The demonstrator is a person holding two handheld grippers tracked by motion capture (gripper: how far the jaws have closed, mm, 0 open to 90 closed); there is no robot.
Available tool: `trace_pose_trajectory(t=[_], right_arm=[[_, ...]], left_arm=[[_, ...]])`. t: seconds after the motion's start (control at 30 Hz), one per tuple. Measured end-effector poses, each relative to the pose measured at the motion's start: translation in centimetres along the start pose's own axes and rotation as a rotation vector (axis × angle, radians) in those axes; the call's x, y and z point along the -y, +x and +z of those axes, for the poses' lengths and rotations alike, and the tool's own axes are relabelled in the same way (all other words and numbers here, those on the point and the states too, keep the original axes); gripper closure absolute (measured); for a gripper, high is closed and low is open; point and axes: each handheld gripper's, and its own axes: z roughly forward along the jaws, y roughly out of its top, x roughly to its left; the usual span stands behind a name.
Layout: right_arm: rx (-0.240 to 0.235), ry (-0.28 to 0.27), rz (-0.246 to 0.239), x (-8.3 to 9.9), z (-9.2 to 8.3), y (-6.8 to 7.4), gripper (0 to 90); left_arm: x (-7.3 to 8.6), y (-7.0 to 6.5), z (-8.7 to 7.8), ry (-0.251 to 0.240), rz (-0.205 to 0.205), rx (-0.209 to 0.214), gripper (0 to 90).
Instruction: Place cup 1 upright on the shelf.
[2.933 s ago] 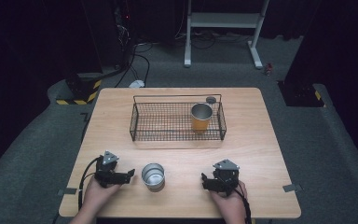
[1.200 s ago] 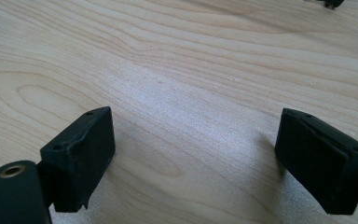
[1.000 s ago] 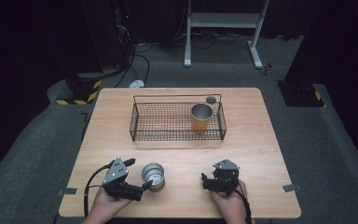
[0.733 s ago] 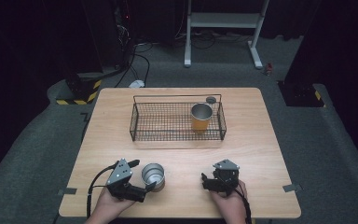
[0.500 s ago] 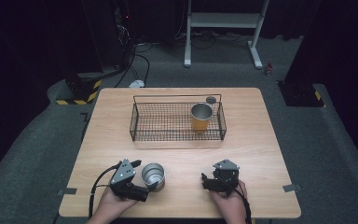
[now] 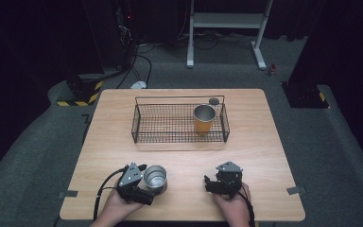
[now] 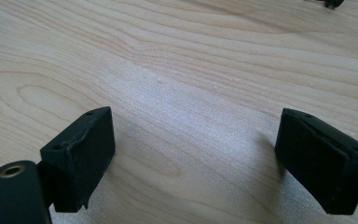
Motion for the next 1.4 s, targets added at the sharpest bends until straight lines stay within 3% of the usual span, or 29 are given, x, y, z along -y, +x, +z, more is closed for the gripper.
trace_pose_trajectory(t=[0.27, 0.37, 0.73, 1.0, 1.13, 1.23, 1.4], right_arm=[[0.005, 0.002, 0.004, -0.1, 0.0, 0.0, 11.8], [0.005, 0.001, 0.001, -0.1, 0.0, 0.0, 11.8], [0.002, 0.002, 0.002, -0.1, 0.1, -0.1, 11.6], [-0.003, 0.002, -0.001, -0.1, 0.1, -0.1, 11.5], [-0.004, 0.002, -0.005, -0.1, 0.1, -0.2, 11.7], [-0.004, 0.002, -0.005, -0.1, 0.1, -0.2, 11.7], [-0.004, 0.002, -0.005, -0.1, 0.1, -0.2, 11.7]], left_arm=[[0.9, 0.2, 0.6, 0.018, 0.007, 0.012, 0.6], [1.3, 0.3, 0.7, 0.015, -0.008, 0.016, 0.6], [1.3, -0.1, 1.4, -0.004, -0.012, -0.013, 0.8], [1.2, 0.0, 1.3, -0.046, 0.007, -0.016, 9.5], [1.2, -0.1, 1.4, -0.042, 0.0, -0.013, 14.7], [1.2, -0.2, 1.4, -0.045, 0.018, -0.021, 17.5], [1.3, -0.2, 1.3, -0.044, 0.018, -0.022, 18.6]])
